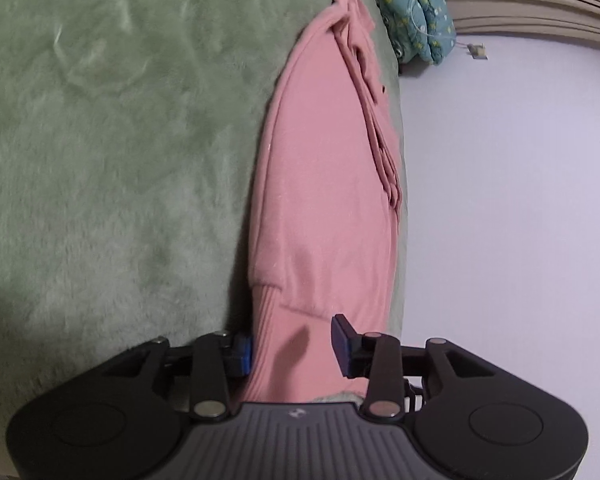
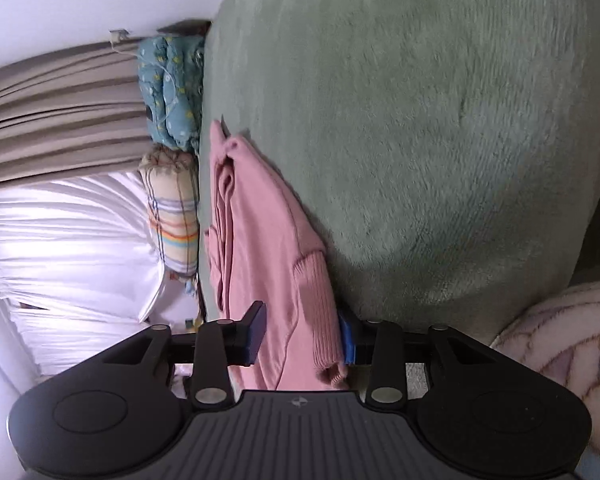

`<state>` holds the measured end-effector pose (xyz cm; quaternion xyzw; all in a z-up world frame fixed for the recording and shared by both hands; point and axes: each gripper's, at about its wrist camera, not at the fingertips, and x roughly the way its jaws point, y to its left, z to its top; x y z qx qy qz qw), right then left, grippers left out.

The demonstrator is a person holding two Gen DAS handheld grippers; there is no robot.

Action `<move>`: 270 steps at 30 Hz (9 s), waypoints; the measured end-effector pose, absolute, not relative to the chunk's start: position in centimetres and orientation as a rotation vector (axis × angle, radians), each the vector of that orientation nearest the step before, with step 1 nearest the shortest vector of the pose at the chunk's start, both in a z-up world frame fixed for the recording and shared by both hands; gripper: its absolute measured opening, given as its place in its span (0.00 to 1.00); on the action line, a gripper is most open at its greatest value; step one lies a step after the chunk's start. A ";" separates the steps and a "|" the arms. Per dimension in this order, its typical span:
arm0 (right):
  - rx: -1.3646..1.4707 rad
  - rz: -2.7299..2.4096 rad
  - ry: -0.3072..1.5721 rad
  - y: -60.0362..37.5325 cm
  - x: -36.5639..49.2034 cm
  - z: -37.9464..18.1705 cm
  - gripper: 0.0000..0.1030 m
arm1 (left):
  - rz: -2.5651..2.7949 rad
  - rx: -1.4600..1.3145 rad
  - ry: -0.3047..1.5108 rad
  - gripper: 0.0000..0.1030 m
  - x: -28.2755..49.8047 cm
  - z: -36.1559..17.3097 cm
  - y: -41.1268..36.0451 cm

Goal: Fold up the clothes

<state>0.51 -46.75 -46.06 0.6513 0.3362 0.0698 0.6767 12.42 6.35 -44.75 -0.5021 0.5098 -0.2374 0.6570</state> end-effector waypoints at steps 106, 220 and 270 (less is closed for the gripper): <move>0.746 0.318 0.835 -47.6 12.5 -41.5 0.04 | -0.382 -0.807 1.031 0.55 22.6 -37.6 10.6; 0.305 0.073 0.630 -43.3 23.3 -33.2 0.55 | -0.299 -0.530 0.865 0.51 31.9 -30.8 7.0; 0.129 0.178 0.802 -33.0 20.1 -37.4 0.29 | -0.546 -0.284 0.990 0.30 25.3 -32.0 0.6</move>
